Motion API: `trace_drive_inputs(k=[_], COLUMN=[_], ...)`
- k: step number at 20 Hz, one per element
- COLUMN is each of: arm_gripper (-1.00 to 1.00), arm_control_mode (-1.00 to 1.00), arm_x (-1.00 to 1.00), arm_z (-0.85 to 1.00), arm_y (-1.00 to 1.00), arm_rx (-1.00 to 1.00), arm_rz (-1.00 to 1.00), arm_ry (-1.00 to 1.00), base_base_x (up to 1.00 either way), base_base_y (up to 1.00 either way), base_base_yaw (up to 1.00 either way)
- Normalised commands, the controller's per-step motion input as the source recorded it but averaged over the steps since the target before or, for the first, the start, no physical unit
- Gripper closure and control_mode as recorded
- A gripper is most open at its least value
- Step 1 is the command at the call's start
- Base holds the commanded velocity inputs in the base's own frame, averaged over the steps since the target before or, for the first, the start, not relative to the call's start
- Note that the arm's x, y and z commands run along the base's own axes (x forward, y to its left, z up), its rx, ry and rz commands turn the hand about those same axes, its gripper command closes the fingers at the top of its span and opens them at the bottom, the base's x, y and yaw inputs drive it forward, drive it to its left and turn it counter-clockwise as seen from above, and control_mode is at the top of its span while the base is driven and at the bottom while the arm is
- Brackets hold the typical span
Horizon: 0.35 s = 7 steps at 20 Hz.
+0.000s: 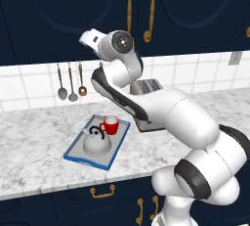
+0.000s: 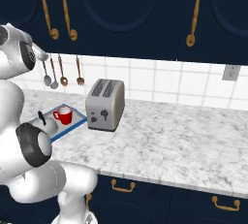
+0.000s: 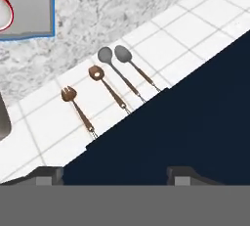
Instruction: Pick the kettle from the counter and place it on the tray. Then pick the mug from the cabinet and place it on the tray. Then close the cabinet doors.
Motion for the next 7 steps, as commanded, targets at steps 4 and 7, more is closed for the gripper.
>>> trace_drive_inputs(k=[4,7], arm_gripper=[-1.0,-1.0], arm_control_mode=[-1.0,-1.0], arm_x=[0.52,0.51], arm_z=[-0.08,-0.01], arm_y=[-0.58,-0.51], arm_rx=[0.23,0.22], arm_rz=[0.22,0.2], arm_ry=[-0.18,-0.09], base_base_x=[0.0,0.0], base_base_y=[0.0,0.0], base_base_yaw=[0.0,0.0])
